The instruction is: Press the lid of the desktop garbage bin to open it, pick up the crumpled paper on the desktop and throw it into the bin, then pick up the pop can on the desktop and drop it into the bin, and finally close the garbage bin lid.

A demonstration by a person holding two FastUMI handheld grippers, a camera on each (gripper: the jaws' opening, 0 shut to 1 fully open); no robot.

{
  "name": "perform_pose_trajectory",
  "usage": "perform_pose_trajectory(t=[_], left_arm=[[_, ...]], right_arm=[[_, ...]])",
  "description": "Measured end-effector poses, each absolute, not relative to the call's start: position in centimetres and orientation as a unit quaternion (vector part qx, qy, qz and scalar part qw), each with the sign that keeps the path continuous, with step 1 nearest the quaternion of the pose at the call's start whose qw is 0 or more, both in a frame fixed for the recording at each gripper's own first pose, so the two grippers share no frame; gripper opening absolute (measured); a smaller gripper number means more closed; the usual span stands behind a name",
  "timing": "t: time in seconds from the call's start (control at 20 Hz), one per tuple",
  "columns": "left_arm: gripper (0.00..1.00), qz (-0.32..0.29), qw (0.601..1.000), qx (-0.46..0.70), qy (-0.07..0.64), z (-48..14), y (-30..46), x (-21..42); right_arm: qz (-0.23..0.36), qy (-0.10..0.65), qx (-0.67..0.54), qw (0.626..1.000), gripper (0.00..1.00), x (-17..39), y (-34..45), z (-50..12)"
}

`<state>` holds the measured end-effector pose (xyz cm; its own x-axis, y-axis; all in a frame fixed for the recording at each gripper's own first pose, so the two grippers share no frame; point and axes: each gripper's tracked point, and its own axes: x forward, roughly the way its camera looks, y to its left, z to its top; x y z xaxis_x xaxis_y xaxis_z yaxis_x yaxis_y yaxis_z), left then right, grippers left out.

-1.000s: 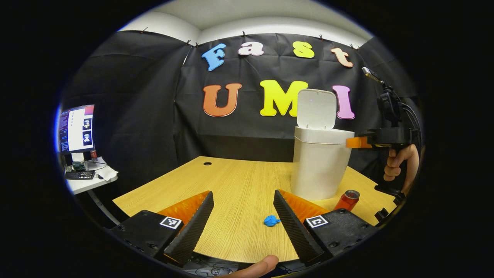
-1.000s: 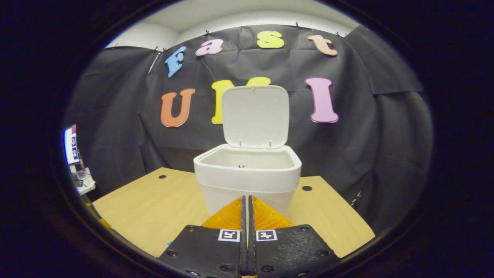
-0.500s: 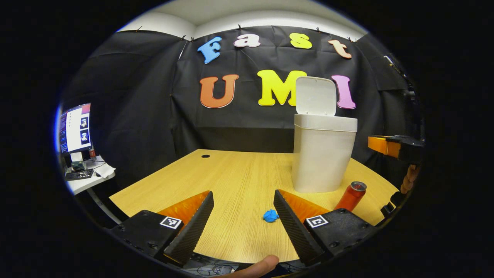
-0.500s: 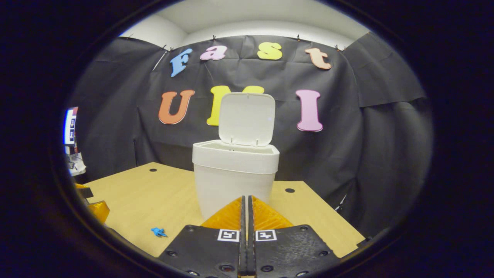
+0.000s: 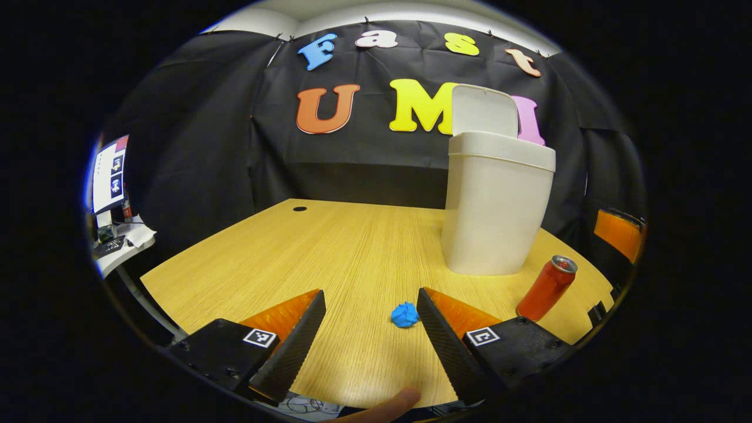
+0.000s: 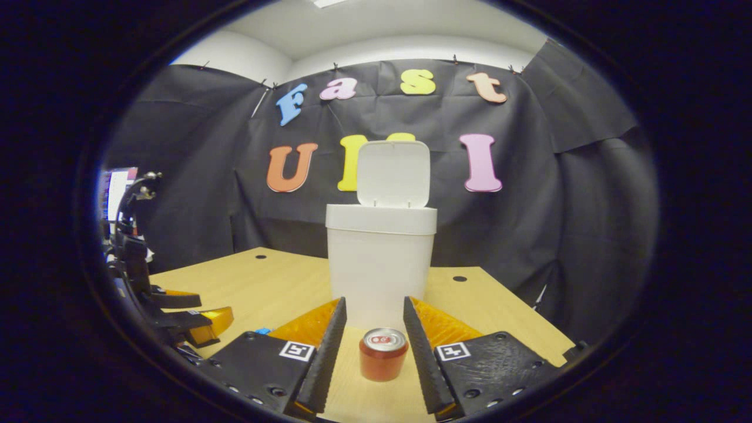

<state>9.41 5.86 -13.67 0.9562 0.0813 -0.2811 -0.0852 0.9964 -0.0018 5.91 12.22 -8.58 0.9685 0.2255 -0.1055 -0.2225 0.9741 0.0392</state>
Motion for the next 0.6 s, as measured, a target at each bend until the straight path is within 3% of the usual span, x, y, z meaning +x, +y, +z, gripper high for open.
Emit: perform_pose_trajectory(t=[0.1, 0.15, 0.2, 0.4, 0.6], left_arm=[[1.00, 0.035, 0.986, -0.004, 0.162, -15.9, 5.5, 9.8], [1.00, 0.025, 0.983, -0.010, 0.180, -17.2, 4.8, 9.9], [1.00, 0.014, 0.981, -0.016, 0.192, -18.1, 4.0, 9.7], [1.00, 0.005, 0.977, -0.011, 0.213, -20.1, 2.5, 10.4], [0.95, -0.001, 0.972, -0.001, 0.235, -21.1, 1.4, 12.2]], right_arm=[[0.107, 0.054, 0.009, 0.993, 0.69, 5.3, 11.7, -9.9], [0.108, 0.059, 0.008, 0.992, 0.82, 5.0, 11.6, -10.6], [0.113, 0.066, 0.010, 0.991, 0.77, 4.8, 11.8, -11.6], [0.128, 0.085, 0.026, 0.988, 0.98, 3.4, 11.1, -15.2], [0.133, 0.090, 0.032, 0.987, 0.98, 3.4, 11.8, -18.2]])
